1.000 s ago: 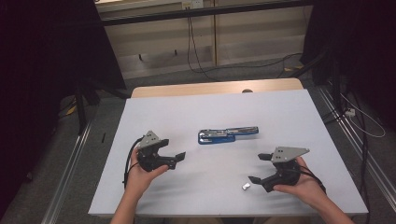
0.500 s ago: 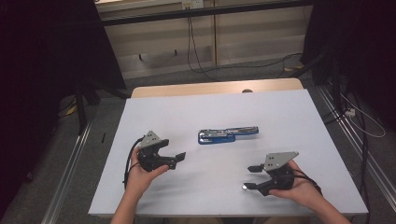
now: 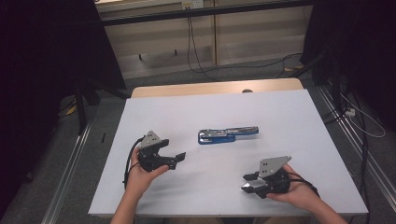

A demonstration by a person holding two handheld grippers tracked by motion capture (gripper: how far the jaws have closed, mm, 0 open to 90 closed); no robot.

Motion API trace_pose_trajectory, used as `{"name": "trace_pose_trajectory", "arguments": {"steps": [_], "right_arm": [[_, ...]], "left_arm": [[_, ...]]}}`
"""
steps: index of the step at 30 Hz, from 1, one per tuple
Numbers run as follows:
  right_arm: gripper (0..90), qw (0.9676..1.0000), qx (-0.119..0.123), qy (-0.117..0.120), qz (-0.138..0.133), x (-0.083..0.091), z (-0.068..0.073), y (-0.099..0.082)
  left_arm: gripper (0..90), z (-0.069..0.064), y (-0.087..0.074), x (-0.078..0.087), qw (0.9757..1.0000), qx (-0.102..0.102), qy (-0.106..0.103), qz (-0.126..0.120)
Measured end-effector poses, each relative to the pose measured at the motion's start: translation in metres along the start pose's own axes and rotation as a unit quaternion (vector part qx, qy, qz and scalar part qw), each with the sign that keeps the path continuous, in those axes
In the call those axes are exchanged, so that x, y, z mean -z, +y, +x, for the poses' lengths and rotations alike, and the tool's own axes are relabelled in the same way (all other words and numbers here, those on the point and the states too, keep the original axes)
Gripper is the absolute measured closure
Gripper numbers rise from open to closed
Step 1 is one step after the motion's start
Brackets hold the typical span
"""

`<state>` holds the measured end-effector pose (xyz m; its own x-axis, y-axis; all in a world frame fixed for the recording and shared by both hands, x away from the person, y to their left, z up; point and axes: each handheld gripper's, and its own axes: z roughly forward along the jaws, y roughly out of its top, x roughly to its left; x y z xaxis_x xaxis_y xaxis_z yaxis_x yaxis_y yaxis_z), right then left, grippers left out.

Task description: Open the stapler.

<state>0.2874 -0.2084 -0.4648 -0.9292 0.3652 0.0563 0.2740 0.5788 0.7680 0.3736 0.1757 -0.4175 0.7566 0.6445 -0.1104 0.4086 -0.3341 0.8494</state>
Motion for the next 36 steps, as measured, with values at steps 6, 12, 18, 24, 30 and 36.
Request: {"name": "trace_pose_trajectory", "arguments": {"steps": [6,12,18,24,30,36], "right_arm": [[77.1,1.0,0.002,0.008,0.003,0.0003,0.0009,0.0008],[76.2,0.9999,-0.004,0.012,0.001,0.0008,-0.0005,-0.0006],[76.1,0.9999,0.004,0.008,0.006,0.0004,0.0019,0.0004],[78.7,0.9999,-0.003,0.012,0.005,-0.0001,-0.0008,0.0003],[78.8,0.9999,-0.002,0.012,0.007,0.0,-0.0004,0.001],[78.8,0.9999,-0.004,0.016,0.002,0.0005,-0.0027,0.0021]], "left_arm": [[12.3,-0.0006,-0.0005,-0.0008,1.0,0.003,0.001,0.002],[12.5,0.0003,-0.0001,0.0001,1.0,-0.001,0.002,-0.001],[12.5,0.0004,-0.0004,0.0001,1.0,-0.001,0.002,0.001],[12.4,0.0004,-0.0002,-0.0001,1.0,-0.004,0.001,0.001],[12.4,0.0018,-0.0003,0.0007,1.0,0.002,0.003,0.0],[12.4,0.0029,-0.0005,0.0004,1.0,0.001,0.002,0.0]]}}
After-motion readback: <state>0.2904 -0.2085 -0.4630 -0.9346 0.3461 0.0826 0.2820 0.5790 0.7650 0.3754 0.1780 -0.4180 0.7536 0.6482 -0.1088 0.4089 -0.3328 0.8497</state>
